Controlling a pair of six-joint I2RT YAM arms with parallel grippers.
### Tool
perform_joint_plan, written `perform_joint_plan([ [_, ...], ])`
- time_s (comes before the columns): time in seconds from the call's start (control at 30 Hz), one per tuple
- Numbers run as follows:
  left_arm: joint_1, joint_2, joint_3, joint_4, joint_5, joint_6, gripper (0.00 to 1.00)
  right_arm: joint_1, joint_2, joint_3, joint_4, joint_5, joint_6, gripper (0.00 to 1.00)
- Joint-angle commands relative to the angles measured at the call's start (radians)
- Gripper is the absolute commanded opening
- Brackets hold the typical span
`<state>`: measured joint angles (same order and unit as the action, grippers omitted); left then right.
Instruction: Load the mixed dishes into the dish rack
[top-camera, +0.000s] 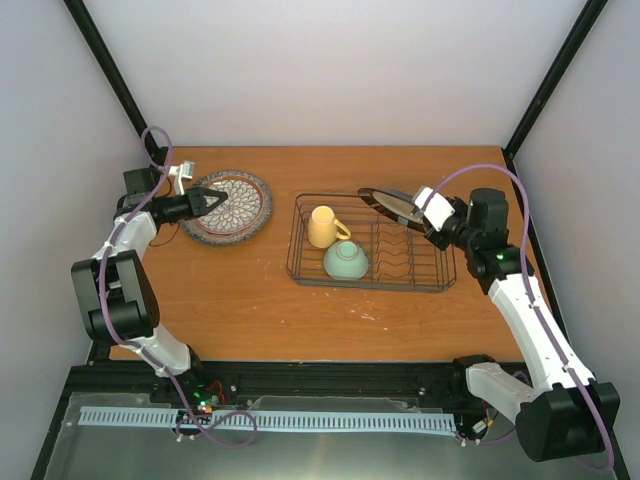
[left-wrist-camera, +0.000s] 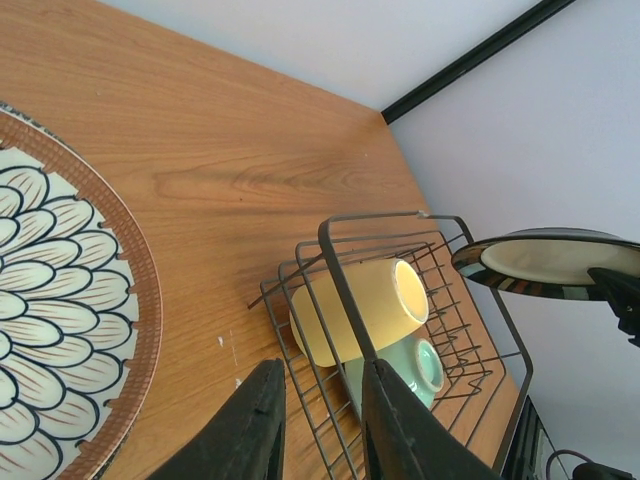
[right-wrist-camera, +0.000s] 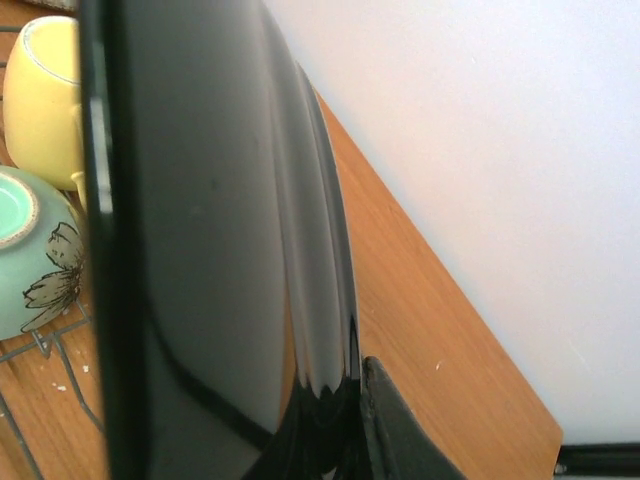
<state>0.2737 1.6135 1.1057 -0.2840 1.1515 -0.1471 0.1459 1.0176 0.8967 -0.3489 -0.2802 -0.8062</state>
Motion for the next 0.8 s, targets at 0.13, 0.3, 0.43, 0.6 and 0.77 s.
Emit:
perform_joint_plan([
  [0.13,0.01,0.04,0.026,0.034,0.017,0.021,0.22,-0.066,0.05,0.015,0.267,-0.239,-0.097,0.03],
  [0.3,0.013,0.056,0.032,0.034,0.018,0.023,0.22,-0.093,0.107,0.042,0.274,-0.3,-0.141,0.03],
  [0.43,0.015,0.064,0.037,0.036,0.016,0.023,0.22,-0.097,0.133,0.033,0.29,-0.317,-0.185,0.03],
  [0.6,0.016,0.072,0.038,0.044,0.017,0.018,0.22,-0.114,0.156,0.012,0.322,-0.344,-0.221,0.03],
  [0.77,0.017,0.082,0.042,0.047,0.016,0.017,0.21,-0.13,0.213,0.028,0.301,-0.362,-0.283,0.03],
])
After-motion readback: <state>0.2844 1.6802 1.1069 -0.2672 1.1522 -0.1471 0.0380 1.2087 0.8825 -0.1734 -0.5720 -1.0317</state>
